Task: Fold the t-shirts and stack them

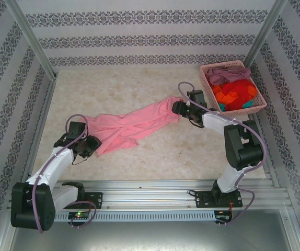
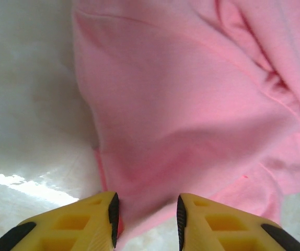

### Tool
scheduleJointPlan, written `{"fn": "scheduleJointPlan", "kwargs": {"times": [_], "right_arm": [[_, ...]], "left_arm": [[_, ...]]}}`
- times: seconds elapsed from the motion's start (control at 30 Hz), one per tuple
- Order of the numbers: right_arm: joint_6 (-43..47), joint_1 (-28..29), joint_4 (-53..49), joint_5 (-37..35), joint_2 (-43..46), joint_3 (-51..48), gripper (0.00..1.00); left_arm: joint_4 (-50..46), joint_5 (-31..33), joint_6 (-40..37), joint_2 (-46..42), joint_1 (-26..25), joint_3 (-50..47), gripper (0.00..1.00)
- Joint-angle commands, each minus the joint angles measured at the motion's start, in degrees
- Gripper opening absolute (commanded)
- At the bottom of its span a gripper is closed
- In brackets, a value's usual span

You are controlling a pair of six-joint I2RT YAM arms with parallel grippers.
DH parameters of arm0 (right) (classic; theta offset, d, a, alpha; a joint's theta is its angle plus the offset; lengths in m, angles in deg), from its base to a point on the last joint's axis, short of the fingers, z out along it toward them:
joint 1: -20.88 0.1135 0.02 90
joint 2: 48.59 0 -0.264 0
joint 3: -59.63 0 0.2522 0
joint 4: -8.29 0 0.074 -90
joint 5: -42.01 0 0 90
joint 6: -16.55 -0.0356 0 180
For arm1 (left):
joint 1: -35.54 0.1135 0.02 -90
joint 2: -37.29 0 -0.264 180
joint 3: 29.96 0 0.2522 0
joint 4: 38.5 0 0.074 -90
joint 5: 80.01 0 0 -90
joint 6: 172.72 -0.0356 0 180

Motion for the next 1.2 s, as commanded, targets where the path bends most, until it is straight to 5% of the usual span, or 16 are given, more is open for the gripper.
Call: {"fn": "scheduleJointPlan", "kwargs": {"times": [0.0,0.43,0.63,0.77,1.17], "right_arm": [[-0.8,0.6,0.9,1.2,-0.4,0.4,0.67],[-0.7,0.6,1.0,0.8,0.9,-0.9,0.67],[-0.7,0.6,0.8,1.0,1.1,-0.7,0.67],[-0.7,0.6,0.6,0.5,1.7,-0.6,0.67],[-1.4,1.8,-1.6,-0.5,-1.1,2.1,0.57]], "left_arm": [[3.1,-4.8,3.3,-1.2,0.9,-0.6,0.37],[7.6,-5.1,3.5,2.3,1.5,-2.9,0.38],[10.7,-6.8,5.1,2.6,1.5,-3.8,0.25],[9.4,-6.2,4.1,1.3,1.5,-3.0,0.00],[6.5,-7.7,4.0,-4.4,1.8,2.2,0.00]]}}
